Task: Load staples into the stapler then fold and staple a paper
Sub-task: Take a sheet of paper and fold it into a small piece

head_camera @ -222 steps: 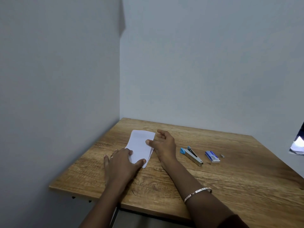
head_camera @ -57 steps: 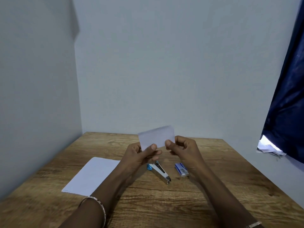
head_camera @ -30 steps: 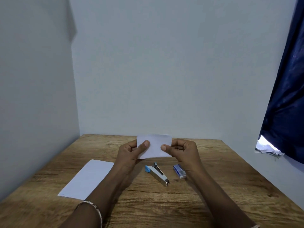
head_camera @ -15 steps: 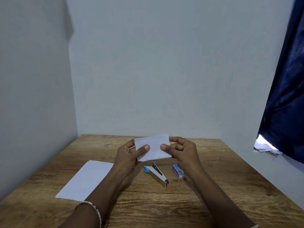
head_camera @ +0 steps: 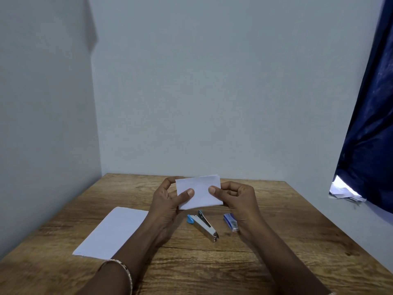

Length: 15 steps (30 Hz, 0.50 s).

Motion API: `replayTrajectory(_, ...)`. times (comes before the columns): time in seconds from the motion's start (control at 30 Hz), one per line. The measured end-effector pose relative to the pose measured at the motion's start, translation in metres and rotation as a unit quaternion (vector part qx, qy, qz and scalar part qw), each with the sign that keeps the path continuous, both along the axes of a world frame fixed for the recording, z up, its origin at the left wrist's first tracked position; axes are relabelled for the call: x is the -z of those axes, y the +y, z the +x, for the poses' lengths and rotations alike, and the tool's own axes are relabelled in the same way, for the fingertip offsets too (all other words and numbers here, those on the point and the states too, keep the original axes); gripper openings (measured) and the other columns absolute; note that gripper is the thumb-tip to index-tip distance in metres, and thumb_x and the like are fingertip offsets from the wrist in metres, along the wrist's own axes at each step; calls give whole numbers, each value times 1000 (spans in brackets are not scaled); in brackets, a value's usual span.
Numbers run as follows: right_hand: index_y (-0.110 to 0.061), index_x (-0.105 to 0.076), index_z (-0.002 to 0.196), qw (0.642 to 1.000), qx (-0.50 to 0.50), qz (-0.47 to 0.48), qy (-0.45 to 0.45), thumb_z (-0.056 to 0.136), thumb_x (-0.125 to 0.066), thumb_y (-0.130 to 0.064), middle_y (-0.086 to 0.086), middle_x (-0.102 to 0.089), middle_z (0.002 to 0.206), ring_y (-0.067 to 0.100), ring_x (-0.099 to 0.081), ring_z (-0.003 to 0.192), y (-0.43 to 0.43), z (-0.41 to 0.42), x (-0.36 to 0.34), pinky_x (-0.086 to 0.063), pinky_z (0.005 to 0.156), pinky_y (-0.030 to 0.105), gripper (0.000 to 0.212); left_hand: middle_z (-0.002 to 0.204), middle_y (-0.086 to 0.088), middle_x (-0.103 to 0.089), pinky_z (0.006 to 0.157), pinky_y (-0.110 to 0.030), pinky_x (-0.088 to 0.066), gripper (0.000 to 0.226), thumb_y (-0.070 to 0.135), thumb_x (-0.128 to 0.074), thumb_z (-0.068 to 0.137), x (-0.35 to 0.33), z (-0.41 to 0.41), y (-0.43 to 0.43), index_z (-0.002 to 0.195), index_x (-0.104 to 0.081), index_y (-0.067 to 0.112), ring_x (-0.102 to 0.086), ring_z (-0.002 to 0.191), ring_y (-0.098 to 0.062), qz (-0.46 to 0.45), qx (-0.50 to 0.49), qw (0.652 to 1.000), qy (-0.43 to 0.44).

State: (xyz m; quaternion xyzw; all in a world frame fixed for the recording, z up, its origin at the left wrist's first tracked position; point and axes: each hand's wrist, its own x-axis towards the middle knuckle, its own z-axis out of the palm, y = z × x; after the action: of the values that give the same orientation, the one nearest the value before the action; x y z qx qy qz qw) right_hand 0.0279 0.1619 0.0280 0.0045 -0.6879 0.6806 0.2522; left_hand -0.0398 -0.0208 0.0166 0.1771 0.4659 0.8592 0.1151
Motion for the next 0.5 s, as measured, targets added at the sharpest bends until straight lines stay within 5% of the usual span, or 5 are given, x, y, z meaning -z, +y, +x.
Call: replayTrajectory(0.5,-9,-81,90,1000,15,-10,1,75,-87,-26,16,-81,91,38,-77,92,0,-1,1,-59,88,62,24,117,-25,-74,63,-42,-64,45,2,-88,66,2,-3,2,104,-77,22,-75,99,-43,4,4,1000,-5)
